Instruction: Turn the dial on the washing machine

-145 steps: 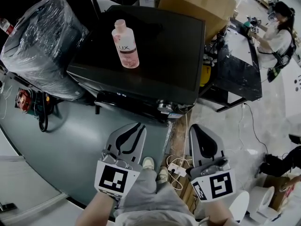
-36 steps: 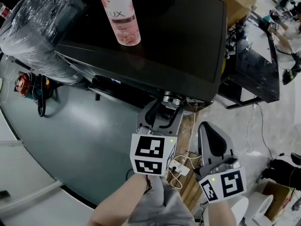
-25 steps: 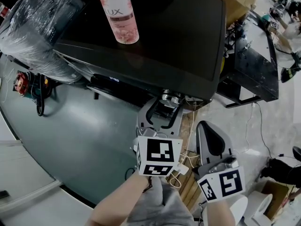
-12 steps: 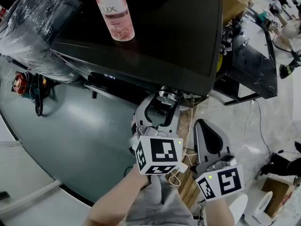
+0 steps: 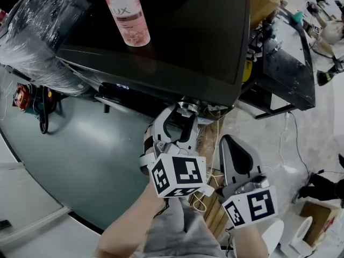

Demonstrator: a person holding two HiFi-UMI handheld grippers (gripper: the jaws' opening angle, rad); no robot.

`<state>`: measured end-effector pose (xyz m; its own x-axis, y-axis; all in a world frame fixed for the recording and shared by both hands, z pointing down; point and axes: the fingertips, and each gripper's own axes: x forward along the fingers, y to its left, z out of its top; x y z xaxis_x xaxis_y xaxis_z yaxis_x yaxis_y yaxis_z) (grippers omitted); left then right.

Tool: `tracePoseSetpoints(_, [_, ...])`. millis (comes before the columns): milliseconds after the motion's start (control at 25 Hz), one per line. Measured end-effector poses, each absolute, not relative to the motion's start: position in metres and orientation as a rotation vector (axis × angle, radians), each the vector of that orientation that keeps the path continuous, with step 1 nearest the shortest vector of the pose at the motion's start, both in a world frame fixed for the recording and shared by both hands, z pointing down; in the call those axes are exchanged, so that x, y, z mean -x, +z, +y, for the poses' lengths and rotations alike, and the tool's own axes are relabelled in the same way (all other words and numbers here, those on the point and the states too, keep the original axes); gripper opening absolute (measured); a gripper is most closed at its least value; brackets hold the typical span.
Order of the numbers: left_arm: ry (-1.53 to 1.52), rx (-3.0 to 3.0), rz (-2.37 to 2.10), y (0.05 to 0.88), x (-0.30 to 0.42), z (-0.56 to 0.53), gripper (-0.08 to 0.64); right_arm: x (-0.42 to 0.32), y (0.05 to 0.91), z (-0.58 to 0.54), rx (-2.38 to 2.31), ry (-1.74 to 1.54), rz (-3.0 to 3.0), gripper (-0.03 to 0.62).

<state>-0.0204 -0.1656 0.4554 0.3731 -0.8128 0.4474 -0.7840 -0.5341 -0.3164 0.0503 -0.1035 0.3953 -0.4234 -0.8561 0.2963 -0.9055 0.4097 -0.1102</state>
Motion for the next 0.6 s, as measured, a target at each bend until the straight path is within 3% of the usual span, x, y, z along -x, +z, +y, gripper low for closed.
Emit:
tracePoseSetpoints(200, [-0.961,2.456,1.400,0.4537,0.0210,-0.1654,0.181,-0.0498,0.3957,-0.1001,-1.557,0.380,-2.469,0.028])
tracePoseSetpoints(600, [-1.091,2.214,1.298,0.4494,0.0163,-0.1648,0.179,-0.0513,0.3979,-0.0970,-1.563,0.400,-2.470,0.026])
